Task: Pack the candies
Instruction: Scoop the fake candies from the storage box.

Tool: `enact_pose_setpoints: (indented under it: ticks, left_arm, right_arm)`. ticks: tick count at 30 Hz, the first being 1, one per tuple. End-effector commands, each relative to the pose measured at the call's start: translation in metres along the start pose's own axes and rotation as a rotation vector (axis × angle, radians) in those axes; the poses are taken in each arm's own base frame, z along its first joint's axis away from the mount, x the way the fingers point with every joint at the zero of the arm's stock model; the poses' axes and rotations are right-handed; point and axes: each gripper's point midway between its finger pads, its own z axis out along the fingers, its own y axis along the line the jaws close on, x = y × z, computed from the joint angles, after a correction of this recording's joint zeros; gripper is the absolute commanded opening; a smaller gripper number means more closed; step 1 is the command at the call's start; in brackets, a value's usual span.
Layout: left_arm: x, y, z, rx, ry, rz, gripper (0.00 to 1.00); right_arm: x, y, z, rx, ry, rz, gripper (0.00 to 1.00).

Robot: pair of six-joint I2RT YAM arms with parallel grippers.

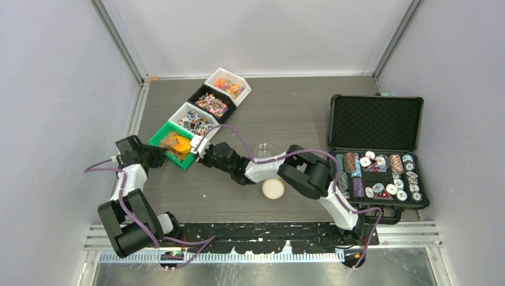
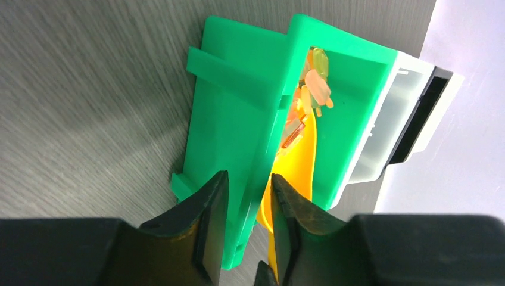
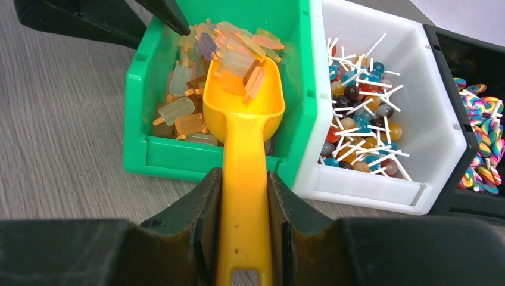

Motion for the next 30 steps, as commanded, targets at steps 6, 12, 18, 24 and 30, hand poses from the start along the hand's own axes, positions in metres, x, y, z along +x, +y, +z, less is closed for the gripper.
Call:
enact_pose_setpoints:
  ticks: [6,12,18,24,30]
  left_arm:
    - [-0.001,-0.015,-0.022,0.0,0.004,0.0,0.68]
    - [-0.005,-0.035,-0.044,0.03,-0.008,0.062,0.93]
    - [-0.002,-0.061,-0.061,0.086,0.012,0.125,0.96]
    - [0.001,-0.079,-0.073,0.124,0.028,0.191,0.96]
    - [0.006,-0.093,-0.082,0.169,0.045,0.254,0.99]
  right_arm:
    - [-0.041,-0.009,-0.009,0.032,-0.159,0.023,0.0]
    - [-0.051,-0.011,-0.021,0.033,-0.201,0.026,0.0]
    - [-0.064,-0.015,-0.038,0.043,-0.25,0.016,0.0]
    - [-0.086,-0.021,-0.046,0.049,-0.297,0.014,0.0]
    - [-0.101,-0.028,-0.055,0.064,-0.313,-0.003,0.0]
